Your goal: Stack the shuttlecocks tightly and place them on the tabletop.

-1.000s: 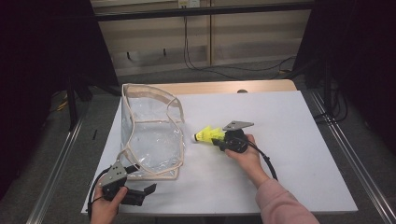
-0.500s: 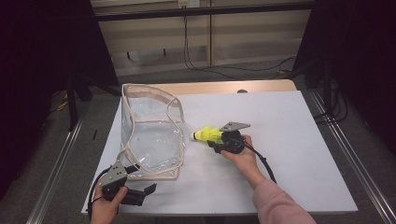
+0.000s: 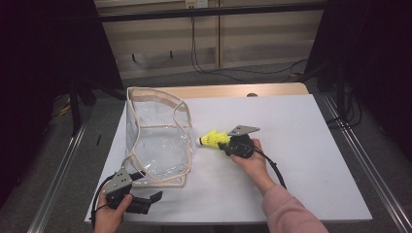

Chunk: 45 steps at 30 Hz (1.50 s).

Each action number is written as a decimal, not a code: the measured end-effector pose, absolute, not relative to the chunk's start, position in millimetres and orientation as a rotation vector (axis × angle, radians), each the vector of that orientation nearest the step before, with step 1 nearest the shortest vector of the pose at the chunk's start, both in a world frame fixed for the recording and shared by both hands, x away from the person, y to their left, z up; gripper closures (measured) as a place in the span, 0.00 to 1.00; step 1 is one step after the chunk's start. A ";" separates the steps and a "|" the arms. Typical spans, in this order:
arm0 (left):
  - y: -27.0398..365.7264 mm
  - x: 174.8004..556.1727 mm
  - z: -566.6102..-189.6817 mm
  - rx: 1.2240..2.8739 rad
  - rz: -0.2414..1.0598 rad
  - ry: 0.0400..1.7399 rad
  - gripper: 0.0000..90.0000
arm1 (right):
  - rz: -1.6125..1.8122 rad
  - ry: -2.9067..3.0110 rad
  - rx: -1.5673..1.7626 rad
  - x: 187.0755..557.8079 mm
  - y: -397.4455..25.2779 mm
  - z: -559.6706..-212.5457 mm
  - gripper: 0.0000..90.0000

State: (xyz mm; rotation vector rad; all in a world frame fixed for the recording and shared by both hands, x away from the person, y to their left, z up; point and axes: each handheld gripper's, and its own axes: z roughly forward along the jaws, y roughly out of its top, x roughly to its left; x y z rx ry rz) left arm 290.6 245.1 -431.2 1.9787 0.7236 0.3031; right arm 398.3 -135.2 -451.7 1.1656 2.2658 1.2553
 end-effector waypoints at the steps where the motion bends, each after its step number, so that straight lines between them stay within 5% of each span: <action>1: 245.0 290.6 -431.2 1.980 0.308 0.725 0.03 | 1.257 2.271 1.162 397.8 -135.8 -450.7 0.97; 27: 243.9 290.4 -431.4 1.985 0.311 0.733 0.03 | 1.210 2.320 1.105 377.7 -165.7 -446.5 0.92; 34: 244.1 290.5 -431.1 1.991 0.313 0.728 0.03 | 1.260 2.262 1.160 378.3 -161.0 -447.2 0.72; 45: 244.1 290.5 -431.5 1.987 0.309 0.729 0.03 | 1.298 2.155 1.205 383.2 -151.4 -451.5 0.63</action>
